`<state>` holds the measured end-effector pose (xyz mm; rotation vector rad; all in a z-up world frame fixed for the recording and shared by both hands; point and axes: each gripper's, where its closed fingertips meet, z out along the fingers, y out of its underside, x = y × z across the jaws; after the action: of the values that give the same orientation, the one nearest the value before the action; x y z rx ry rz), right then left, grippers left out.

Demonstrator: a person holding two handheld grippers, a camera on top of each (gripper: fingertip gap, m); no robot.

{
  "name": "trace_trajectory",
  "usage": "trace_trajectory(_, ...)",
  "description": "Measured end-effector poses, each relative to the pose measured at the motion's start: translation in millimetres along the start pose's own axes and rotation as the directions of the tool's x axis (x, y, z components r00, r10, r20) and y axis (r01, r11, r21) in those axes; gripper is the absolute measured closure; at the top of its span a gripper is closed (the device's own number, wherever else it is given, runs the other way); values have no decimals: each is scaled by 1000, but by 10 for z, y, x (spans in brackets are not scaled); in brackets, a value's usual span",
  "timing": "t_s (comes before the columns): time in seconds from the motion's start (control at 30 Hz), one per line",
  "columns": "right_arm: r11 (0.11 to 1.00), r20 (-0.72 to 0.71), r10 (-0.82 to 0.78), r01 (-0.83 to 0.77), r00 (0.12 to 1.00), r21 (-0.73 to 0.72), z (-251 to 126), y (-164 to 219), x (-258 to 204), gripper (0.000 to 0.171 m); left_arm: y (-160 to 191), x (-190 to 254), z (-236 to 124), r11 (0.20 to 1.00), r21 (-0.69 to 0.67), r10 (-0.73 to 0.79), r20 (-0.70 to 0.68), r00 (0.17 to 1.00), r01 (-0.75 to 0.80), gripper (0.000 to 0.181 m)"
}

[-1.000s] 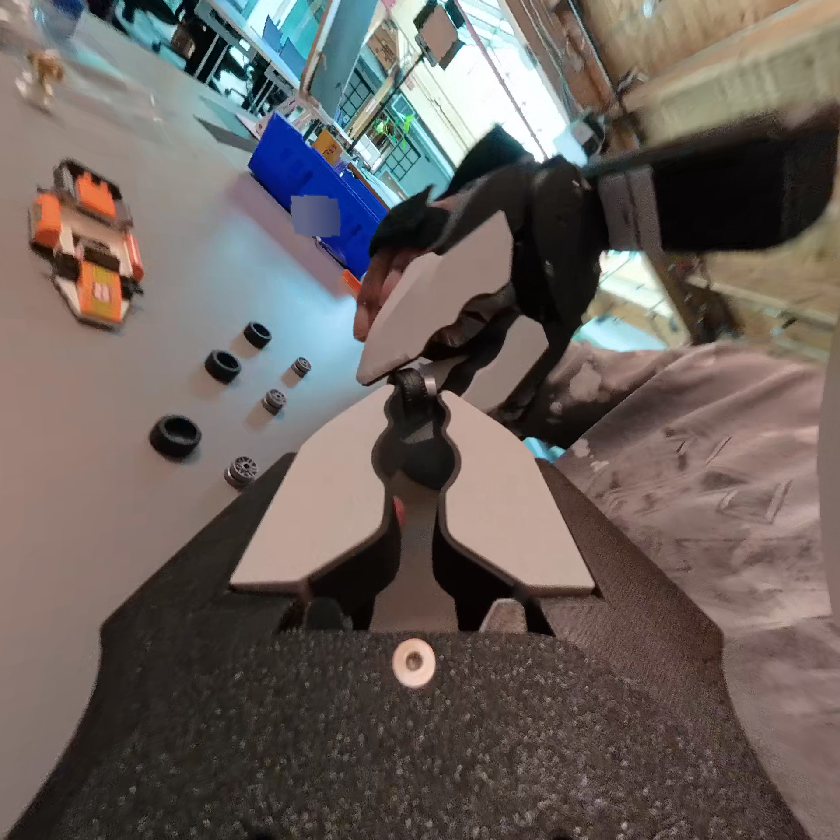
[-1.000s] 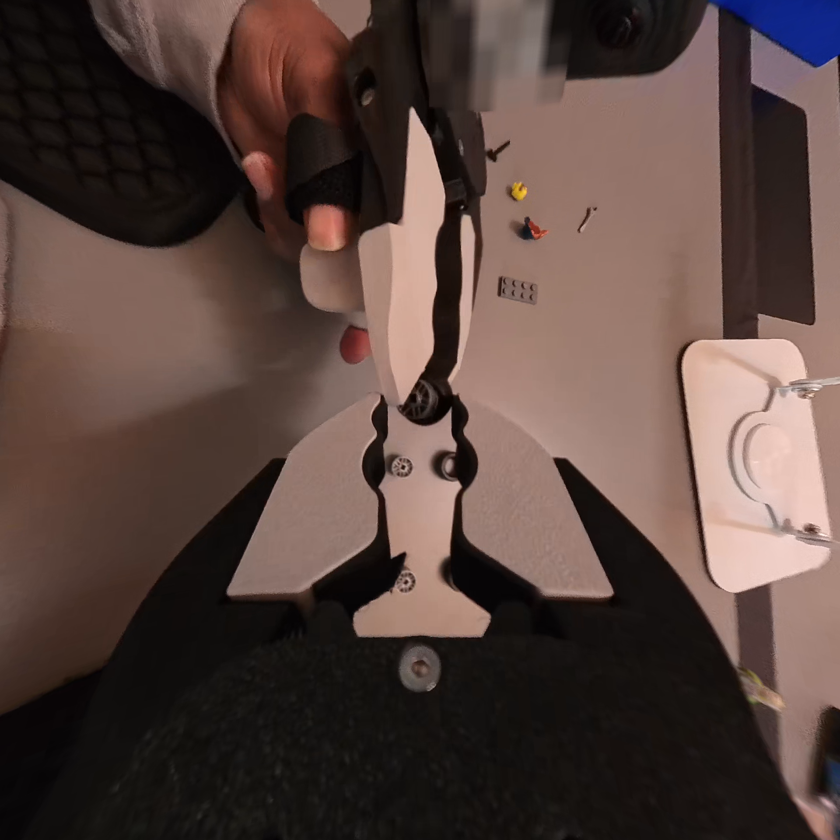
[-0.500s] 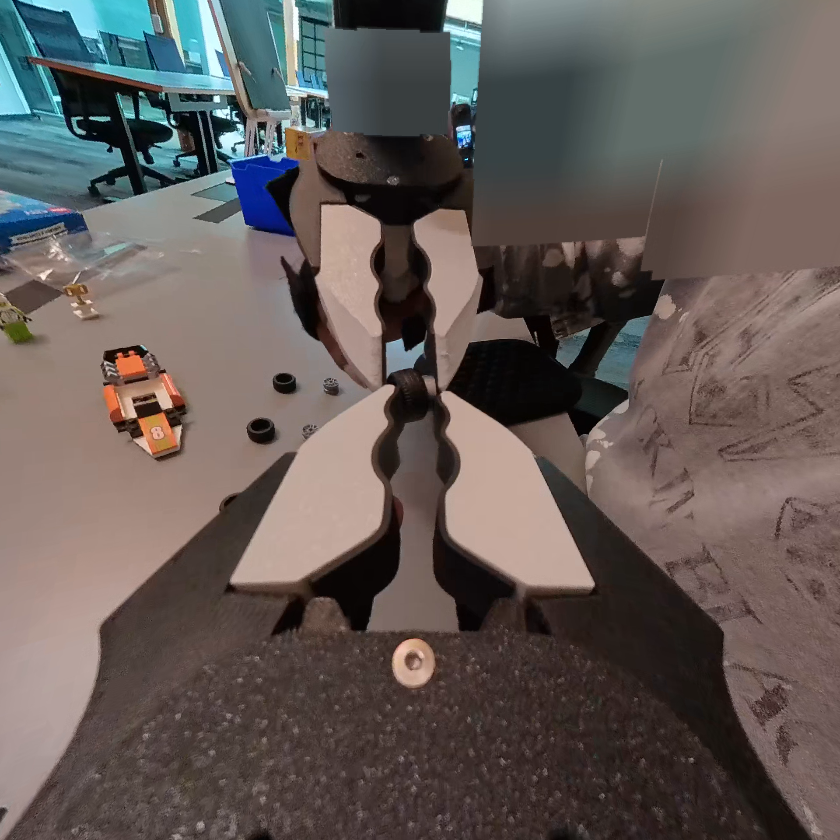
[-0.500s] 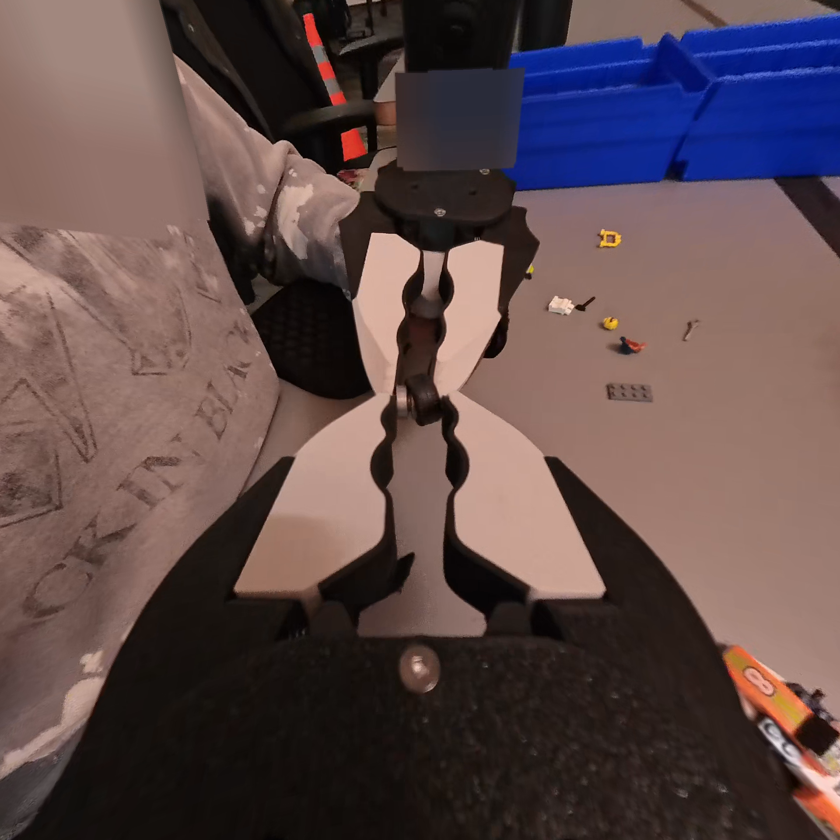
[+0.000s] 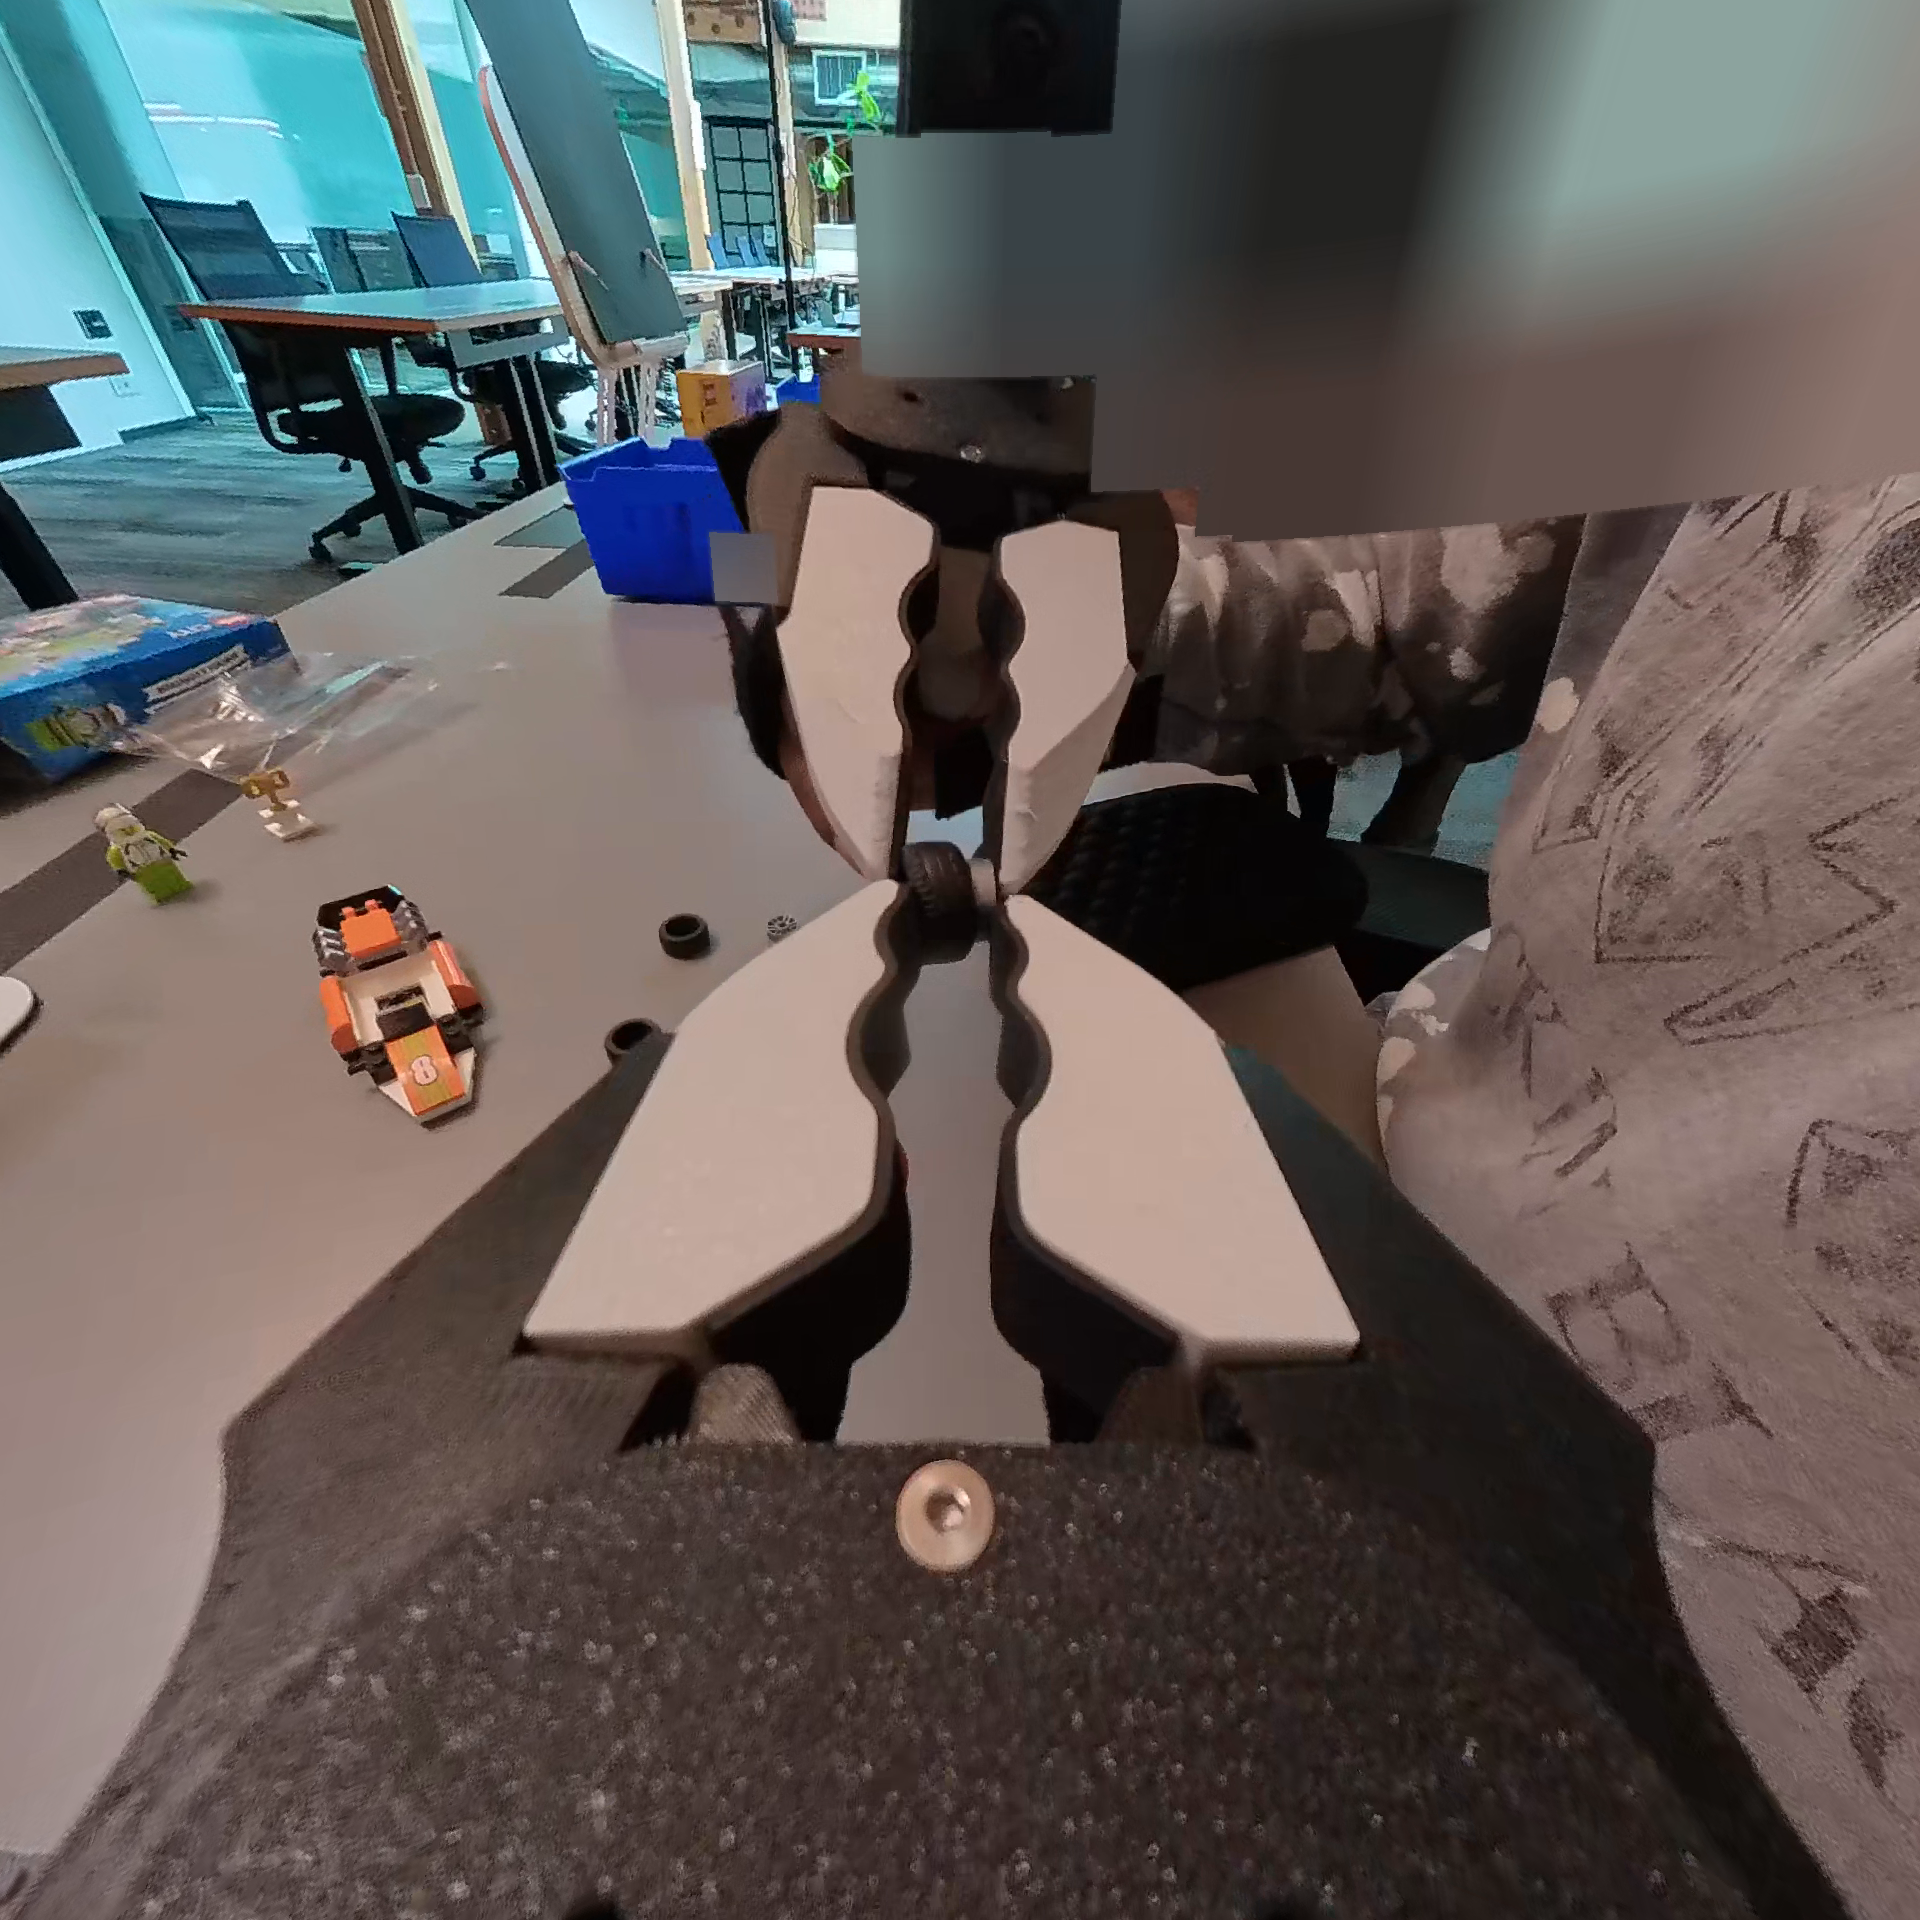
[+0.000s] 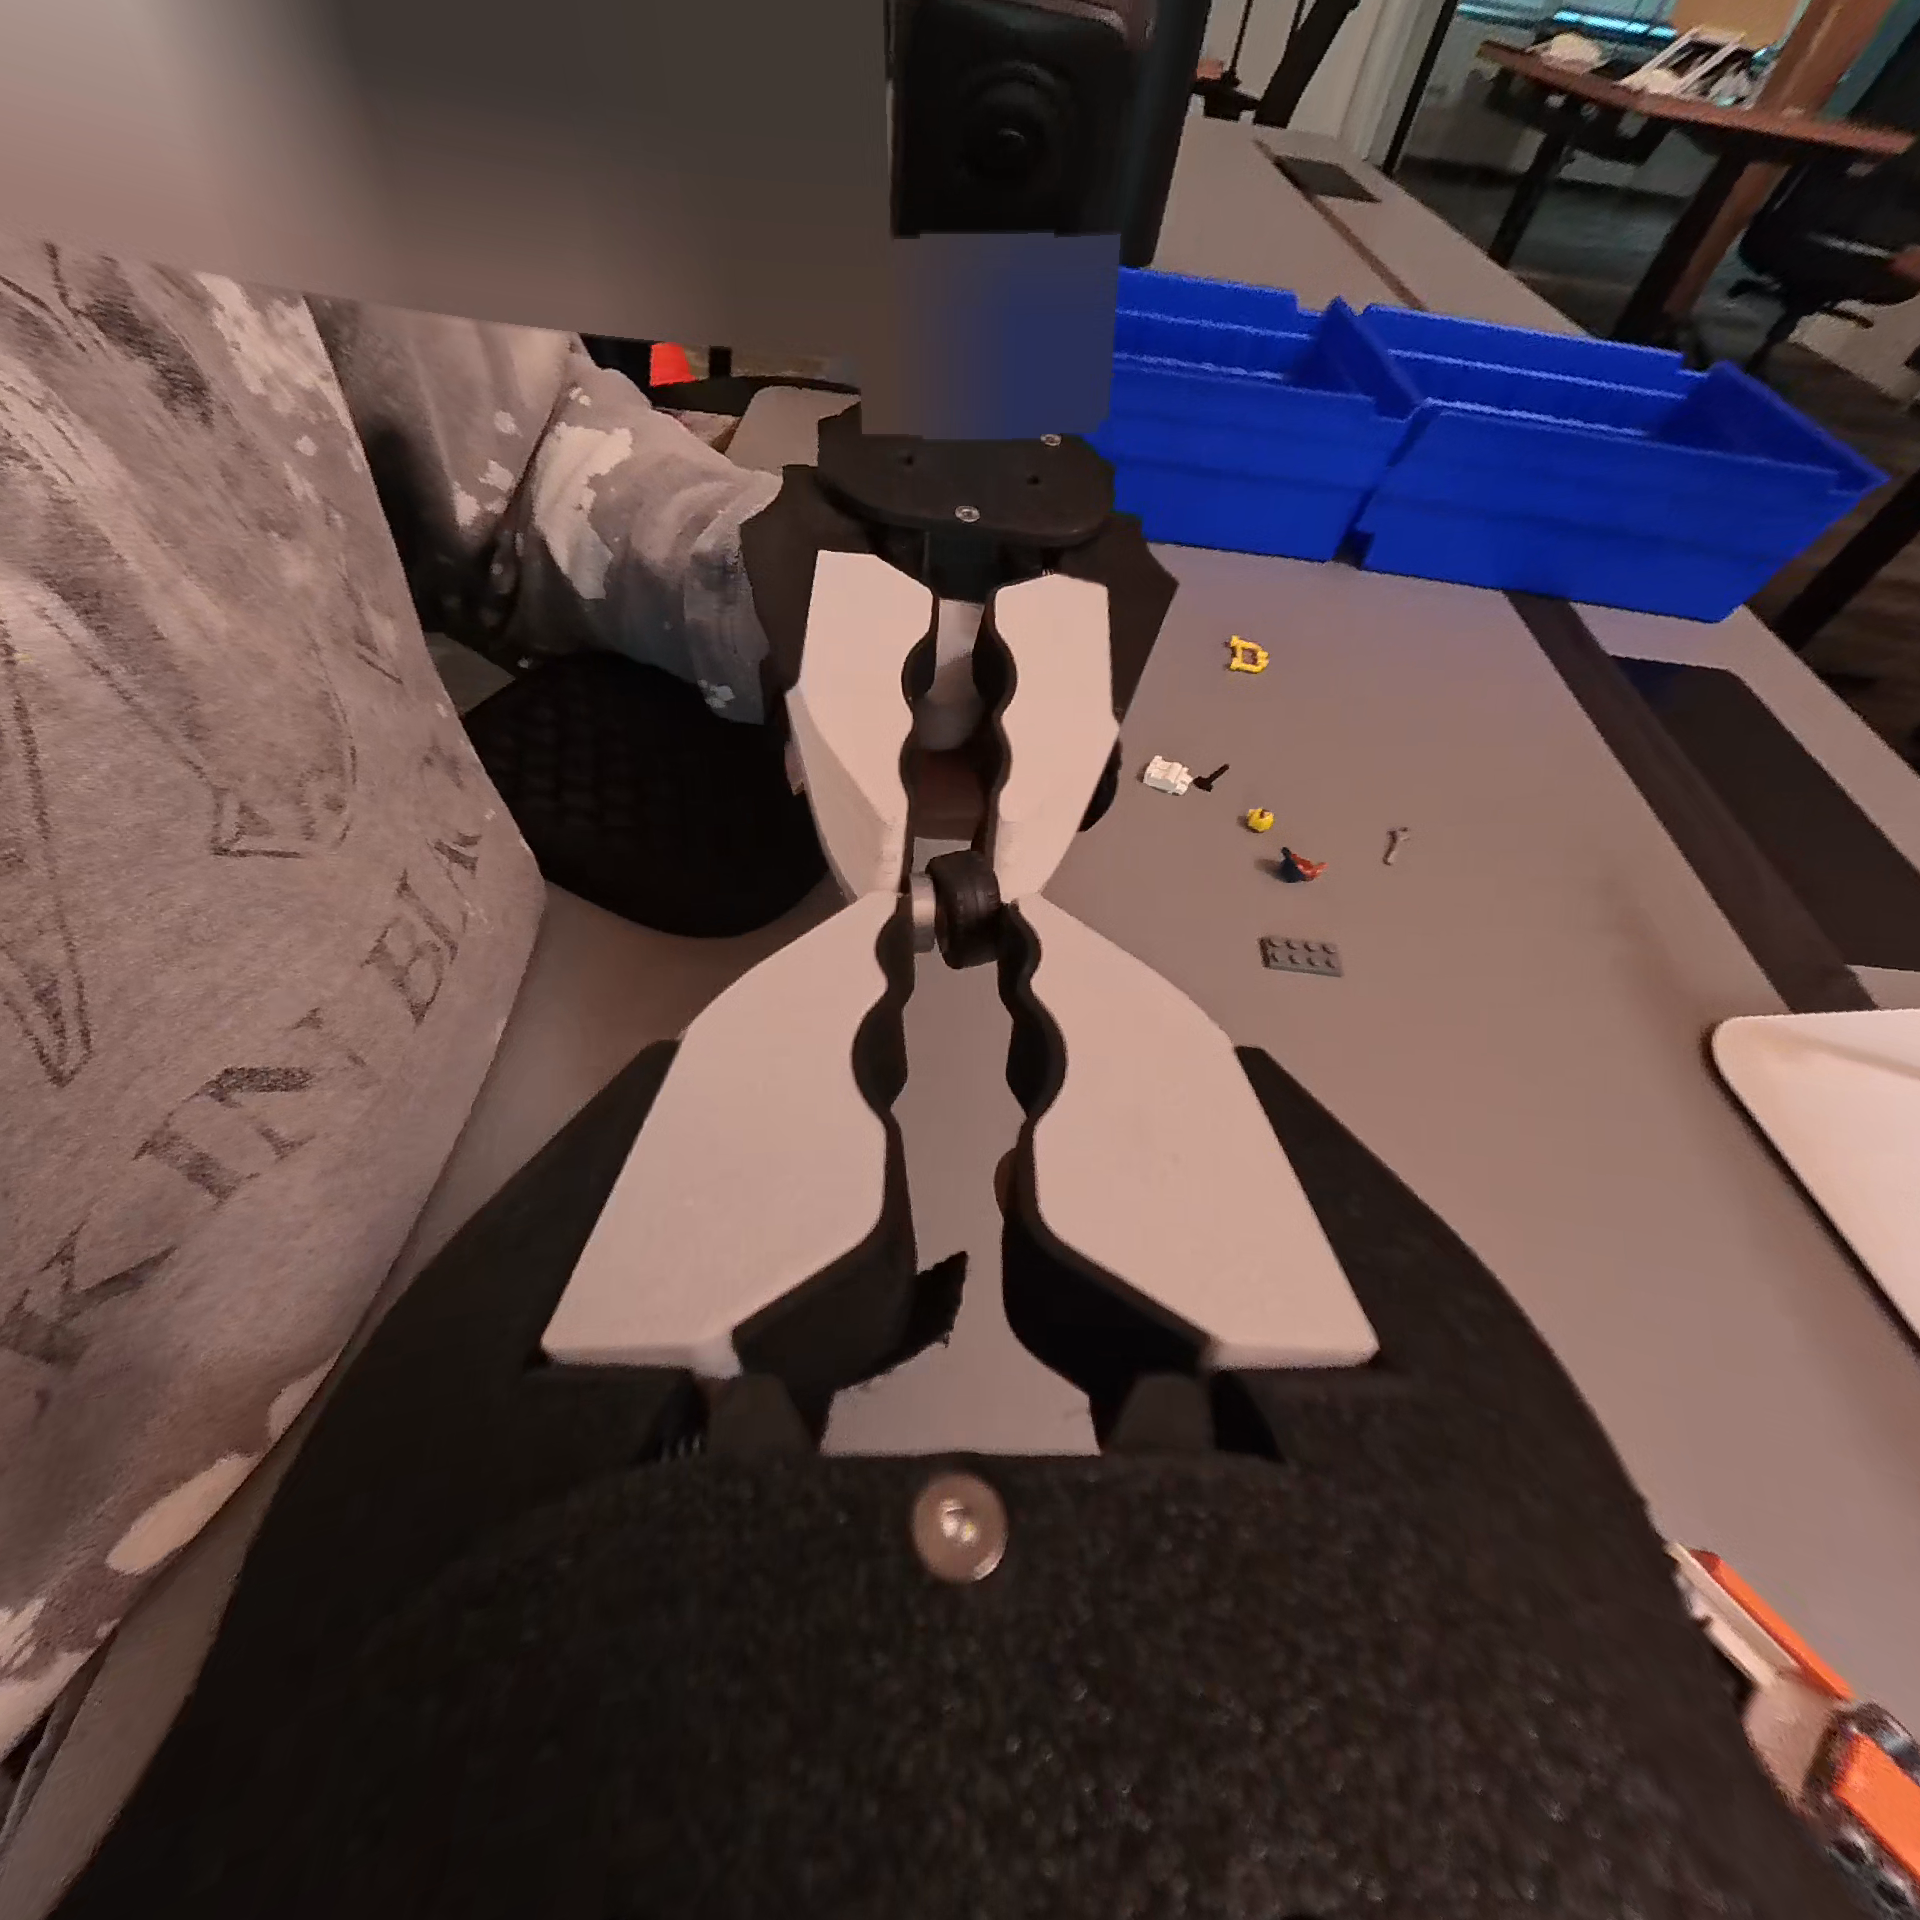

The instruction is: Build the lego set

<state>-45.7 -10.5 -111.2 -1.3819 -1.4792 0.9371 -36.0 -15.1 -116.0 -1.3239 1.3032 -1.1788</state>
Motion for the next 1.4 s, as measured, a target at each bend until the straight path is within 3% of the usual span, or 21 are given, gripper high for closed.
trace_trajectory(0.43, 996, -84, -4, 11, 996, 88, -105, -55, -118, 157, -69, 118, 62, 1000, 13, 16, -21, 1000, -16, 167)
trace_trajectory(0.57, 995, -103, -35, 45, 994, 93, -127, -43, -143, 157, -63, 87, 76, 994, -7, 107, 54, 993, -107, 159)
trace_trajectory(0.77, 991, -115, -63, 76, 991, 110, -165, -64, -177, 157, -82, 139, 99, 981, -38, 192, 92, 977, -189, 165)
trace_trajectory(1.07, 990, -138, -73, 88, 988, 106, -188, -28, -194, 158, -41, 148, 131, 977, -77, 204, 109, 973, -196, 167)
trace_trajectory(1.23, 991, -140, -60, 76, 988, 111, -196, -1, -212, 158, -16, 167, 152, 990, -46, 138, 80, 987, -135, 167)
trace_trajectory(1.4, 991, -123, -51, 66, 991, 119, -195, -11, -242, 159, -23, 213, 156, 999, 39, -35, -15, 999, 36, 167)
